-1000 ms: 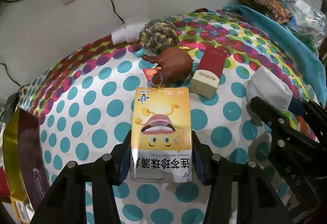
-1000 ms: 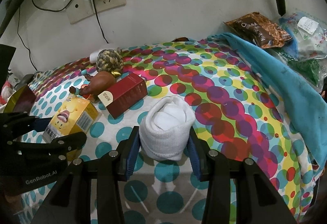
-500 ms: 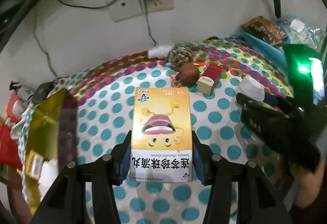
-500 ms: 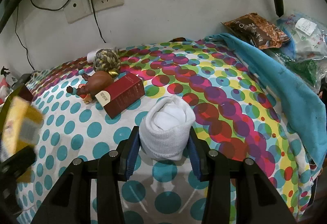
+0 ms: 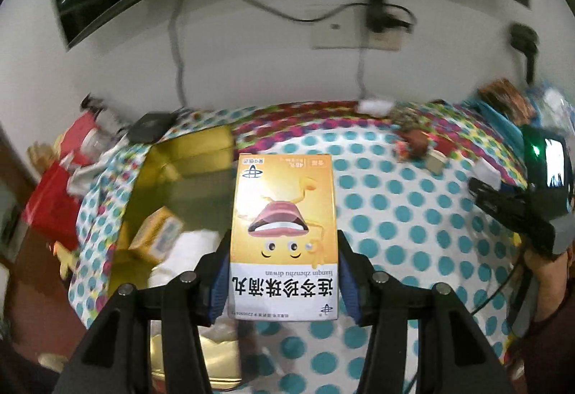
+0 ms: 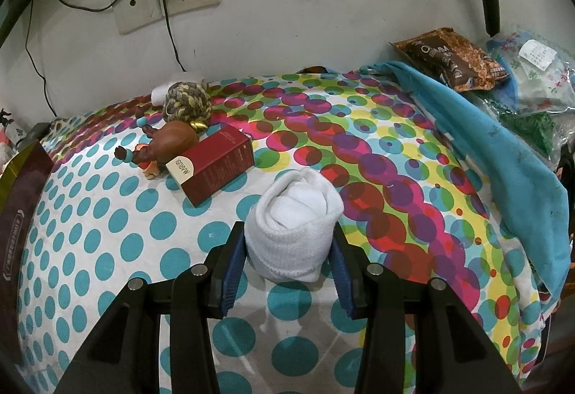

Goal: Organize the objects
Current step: 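Carry the yellow box into the gold tray and release it with the left gripper, then carry the white rolled towel into the gold tray and open the right gripper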

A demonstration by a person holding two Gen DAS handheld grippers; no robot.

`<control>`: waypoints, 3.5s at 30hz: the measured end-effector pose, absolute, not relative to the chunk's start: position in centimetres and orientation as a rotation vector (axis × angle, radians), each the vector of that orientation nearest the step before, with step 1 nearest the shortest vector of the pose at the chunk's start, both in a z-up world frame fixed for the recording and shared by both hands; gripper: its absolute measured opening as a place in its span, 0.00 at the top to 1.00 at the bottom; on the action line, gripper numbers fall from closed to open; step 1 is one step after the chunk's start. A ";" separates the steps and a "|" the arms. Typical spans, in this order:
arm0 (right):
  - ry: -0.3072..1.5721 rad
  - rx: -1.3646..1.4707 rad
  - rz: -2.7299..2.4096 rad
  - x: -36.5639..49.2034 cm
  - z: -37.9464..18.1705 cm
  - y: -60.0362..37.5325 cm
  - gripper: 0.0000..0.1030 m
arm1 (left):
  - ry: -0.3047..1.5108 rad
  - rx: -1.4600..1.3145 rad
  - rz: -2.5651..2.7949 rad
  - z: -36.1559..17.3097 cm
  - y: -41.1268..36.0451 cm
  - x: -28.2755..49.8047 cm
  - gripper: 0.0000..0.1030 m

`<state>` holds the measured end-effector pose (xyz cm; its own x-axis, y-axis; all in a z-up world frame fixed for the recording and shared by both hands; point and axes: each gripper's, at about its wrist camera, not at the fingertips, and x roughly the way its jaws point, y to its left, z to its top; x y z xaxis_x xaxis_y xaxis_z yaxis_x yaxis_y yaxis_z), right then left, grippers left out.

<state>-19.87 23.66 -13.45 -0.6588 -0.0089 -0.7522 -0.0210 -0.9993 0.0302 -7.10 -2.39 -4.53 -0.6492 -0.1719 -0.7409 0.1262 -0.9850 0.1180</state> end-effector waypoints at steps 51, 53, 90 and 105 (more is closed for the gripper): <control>-0.049 -1.330 2.816 -20.3 -13.8 22.6 0.60 | 0.257 1.374 -2.515 -9.2 -18.1 -10.8 0.50; -0.055 -1.338 2.810 -20.4 -13.9 22.5 0.60 | 0.242 1.369 -2.518 -9.2 -18.0 -10.8 0.50; -0.068 -1.339 2.807 -20.2 -14.1 22.6 0.60 | 0.392 1.243 -2.527 -7.7 -18.4 -3.0 0.46; -0.108 -1.273 2.802 -19.6 -13.7 22.4 0.61 | 0.226 1.266 -2.586 -7.8 -15.0 -0.1 0.46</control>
<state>-19.55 22.44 -13.72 -0.6569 0.0853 -0.7492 -0.0272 -0.9956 -0.0895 -0.05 -15.02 -7.82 -0.5900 -0.1569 -0.7920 0.2920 -0.9560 -0.0281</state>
